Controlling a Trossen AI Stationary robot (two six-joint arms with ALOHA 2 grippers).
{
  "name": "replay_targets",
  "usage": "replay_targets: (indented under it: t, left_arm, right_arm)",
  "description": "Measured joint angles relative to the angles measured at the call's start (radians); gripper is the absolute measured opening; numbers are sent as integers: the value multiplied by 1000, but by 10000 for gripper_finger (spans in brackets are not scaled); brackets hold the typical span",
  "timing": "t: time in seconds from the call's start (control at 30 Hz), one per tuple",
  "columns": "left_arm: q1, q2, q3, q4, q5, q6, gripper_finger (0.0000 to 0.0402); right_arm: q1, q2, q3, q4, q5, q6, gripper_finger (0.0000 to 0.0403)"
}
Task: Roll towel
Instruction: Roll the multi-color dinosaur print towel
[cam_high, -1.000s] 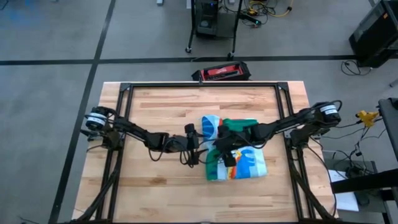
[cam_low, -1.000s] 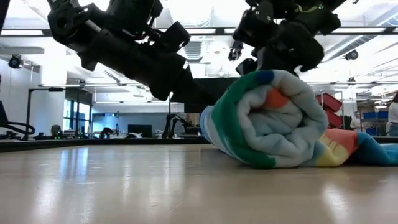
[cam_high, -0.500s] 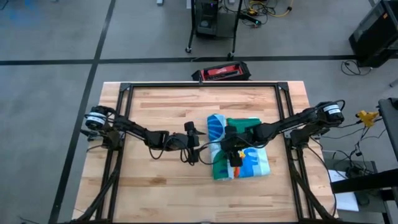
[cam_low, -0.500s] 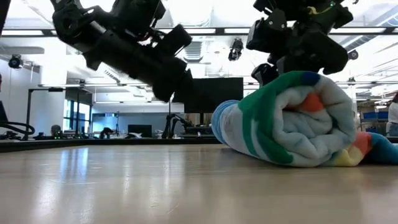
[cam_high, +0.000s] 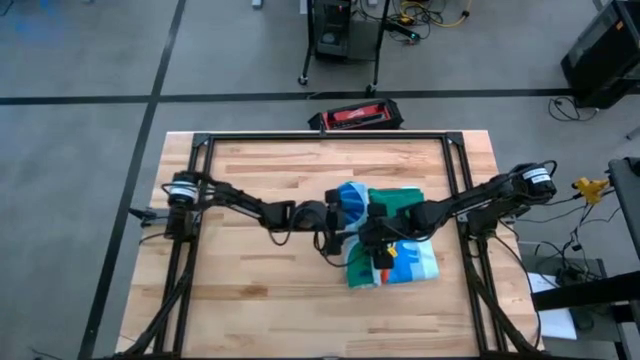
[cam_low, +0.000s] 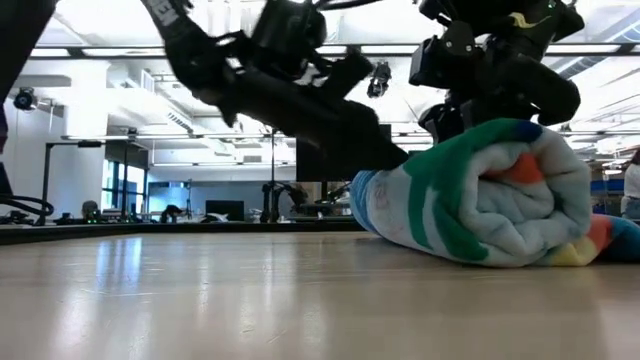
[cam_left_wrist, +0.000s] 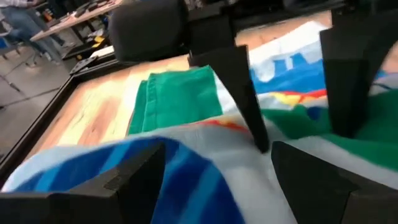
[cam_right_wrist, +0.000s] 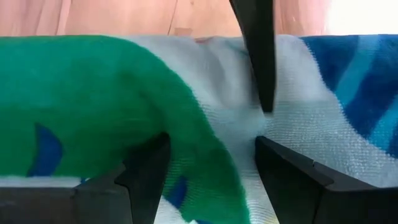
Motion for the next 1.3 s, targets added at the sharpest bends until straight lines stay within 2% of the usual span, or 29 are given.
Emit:
replay_targets:
  t: [0.3,0.57,0.7,0.93,1.13,1.3]
  left_arm:
    - [67,90,123,-87,102,-3,276]
    - [75,165,154,-105,134,-12,276]
    - [75,166,134,-136,149,-15,276]
    - [69,164,64,-136,153,-54,276]
    - [61,153,45,-125,152,-63,276]
    - [54,131,36,-154,157,-59,276]
  right_arm:
    - [47,-53,-5,-30,-7,6,224]
    - [51,-225,-7,-205,16,85,224]
    - [51,-257,-39,-277,43,151,224]
    - [50,-239,-139,-305,42,228,224]
    - [50,-160,-219,-201,3,278,224]
    - [50,-63,-229,-86,-33,280,224]
